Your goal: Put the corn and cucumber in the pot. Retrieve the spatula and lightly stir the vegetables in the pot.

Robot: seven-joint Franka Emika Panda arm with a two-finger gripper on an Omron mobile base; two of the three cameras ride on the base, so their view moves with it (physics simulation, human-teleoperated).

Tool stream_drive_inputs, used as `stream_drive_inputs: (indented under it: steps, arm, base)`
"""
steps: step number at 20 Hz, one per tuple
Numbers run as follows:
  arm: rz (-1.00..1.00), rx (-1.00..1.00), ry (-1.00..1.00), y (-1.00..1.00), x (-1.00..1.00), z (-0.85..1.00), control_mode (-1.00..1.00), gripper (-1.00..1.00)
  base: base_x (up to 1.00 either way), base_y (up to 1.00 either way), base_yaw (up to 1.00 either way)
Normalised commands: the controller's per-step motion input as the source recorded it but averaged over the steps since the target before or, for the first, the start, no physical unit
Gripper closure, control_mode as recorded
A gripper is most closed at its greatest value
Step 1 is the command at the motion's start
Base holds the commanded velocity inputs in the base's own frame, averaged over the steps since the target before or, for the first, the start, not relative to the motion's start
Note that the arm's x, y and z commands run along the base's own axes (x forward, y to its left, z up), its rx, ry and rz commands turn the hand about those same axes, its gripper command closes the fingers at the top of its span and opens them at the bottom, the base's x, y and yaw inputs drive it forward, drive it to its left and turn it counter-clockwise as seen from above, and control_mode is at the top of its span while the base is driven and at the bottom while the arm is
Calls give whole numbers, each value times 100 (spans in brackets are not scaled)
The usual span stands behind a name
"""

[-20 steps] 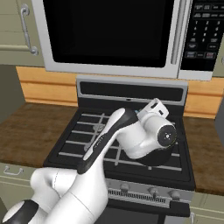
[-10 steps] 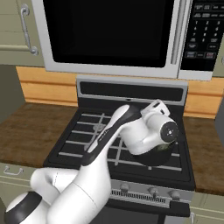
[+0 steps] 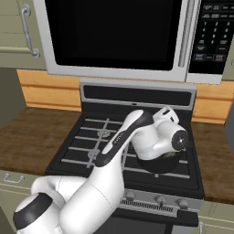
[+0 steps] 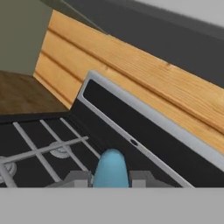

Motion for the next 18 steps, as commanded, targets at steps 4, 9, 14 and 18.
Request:
stream_drive_inputs:
  steps: [4,9,14,18]
  arm:
    - [7,4,0,-31,28,-27,-100,100]
    - [11,3,-4,-50,-8,-19,-100,100]
    - [15,1,-6,-49,-15,-21,-100,100]
    - [19,0,-7,-31,-21,-22,-100,100]
  base:
    - [0,0,0]
    - [0,0,0]
    - [0,0,0]
    - [0,0,0]
